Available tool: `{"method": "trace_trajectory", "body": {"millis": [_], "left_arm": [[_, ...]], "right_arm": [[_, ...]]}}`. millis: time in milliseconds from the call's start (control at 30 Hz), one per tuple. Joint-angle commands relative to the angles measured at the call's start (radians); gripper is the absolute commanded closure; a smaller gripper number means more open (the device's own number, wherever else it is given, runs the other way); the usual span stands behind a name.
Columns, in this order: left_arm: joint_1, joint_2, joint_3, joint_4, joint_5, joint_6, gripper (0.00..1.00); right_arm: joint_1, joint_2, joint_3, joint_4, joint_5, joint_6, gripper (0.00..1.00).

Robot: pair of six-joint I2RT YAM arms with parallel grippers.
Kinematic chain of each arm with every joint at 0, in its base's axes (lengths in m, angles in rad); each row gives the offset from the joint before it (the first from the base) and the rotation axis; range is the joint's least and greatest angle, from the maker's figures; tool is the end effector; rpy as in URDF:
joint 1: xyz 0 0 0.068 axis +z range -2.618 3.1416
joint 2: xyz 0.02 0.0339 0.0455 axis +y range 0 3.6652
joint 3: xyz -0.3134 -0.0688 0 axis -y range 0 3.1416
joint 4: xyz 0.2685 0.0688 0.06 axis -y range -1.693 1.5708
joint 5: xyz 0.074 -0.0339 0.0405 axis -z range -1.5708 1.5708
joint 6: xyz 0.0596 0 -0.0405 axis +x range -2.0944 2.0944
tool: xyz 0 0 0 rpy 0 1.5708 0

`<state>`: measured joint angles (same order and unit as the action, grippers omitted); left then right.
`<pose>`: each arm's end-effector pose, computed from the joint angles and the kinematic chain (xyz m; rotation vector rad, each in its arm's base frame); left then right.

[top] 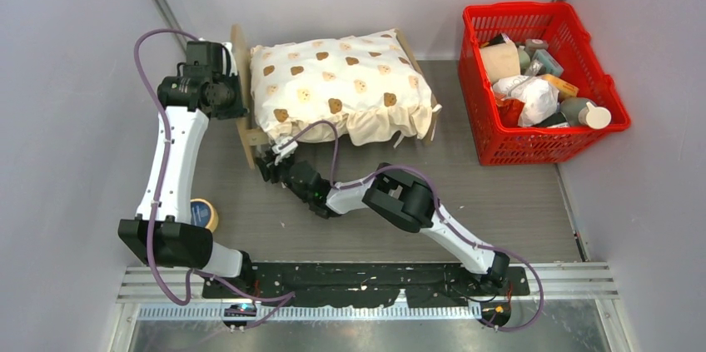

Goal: Set up the pet bed

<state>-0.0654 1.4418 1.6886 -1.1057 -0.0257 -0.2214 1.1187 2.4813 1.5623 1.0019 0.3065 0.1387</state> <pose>0.3121 -0.0189 0.4469 -0.2011 2.4234 -0.0983 0.2820 0.5395 0.1395 -0.4906 1.4622 0.7819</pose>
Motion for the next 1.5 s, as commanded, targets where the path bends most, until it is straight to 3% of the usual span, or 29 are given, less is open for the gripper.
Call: {"method": "trace_trajectory", "body": {"millis": [0, 67, 133, 267, 400, 600, 867, 1167, 1200, 1267, 1333, 1400, 1467], "left_arm": [[-0.024, -0.061, 0.104, 0.1, 0.121, -0.051, 1.0], [-0.025, -0.065, 0.092, 0.108, 0.12, -0.052, 1.0], [-0.024, -0.079, 0.059, 0.138, 0.104, -0.053, 1.0], [-0.024, -0.108, -0.027, 0.224, 0.09, -0.071, 1.0], [-0.024, -0.095, -0.064, 0.269, 0.085, -0.08, 1.0], [-0.024, -0.141, -0.249, 0.471, 0.113, -0.099, 1.0], [-0.013, -0.239, -0.568, 0.804, 0.161, -0.242, 1.0], [0.047, -0.196, -0.663, 0.979, 0.309, -0.302, 1.0], [0.054, -0.204, -0.668, 0.968, 0.318, -0.295, 0.95], [0.061, -0.24, -0.676, 0.925, 0.314, -0.26, 0.75], [0.061, -0.29, -0.662, 0.776, 0.252, -0.204, 0.62], [0.061, -0.343, -0.647, 0.622, 0.165, -0.191, 0.57], [0.061, -0.405, -0.693, 0.543, 0.162, -0.206, 0.57]], "right_arm": [[-0.01, 0.0, 0.075, -0.018, 0.094, 0.046, 0.71], [-0.01, -0.009, 0.068, -0.008, 0.081, 0.041, 0.91], [-0.009, -0.024, 0.035, 0.036, 0.027, 0.013, 0.94], [-0.004, -0.11, -0.123, 0.112, -0.096, -0.042, 0.95], [0.028, -0.238, -0.333, 0.159, -0.116, -0.098, 0.95], [0.042, -0.367, -0.52, 0.203, -0.177, -0.022, 0.95], [0.075, -0.464, -0.541, 0.043, -0.185, 0.014, 0.95], [0.131, -0.541, -0.567, -0.082, -0.158, 0.068, 0.95], [0.131, -0.536, -0.566, -0.079, -0.143, 0.088, 0.95], [0.131, -0.523, -0.55, -0.09, -0.137, 0.095, 0.95], [0.129, -0.521, -0.524, -0.114, -0.131, 0.093, 0.95], [0.126, -0.521, -0.495, -0.144, -0.13, 0.088, 0.95], [0.122, -0.52, -0.475, -0.158, -0.128, 0.093, 0.95]]}}
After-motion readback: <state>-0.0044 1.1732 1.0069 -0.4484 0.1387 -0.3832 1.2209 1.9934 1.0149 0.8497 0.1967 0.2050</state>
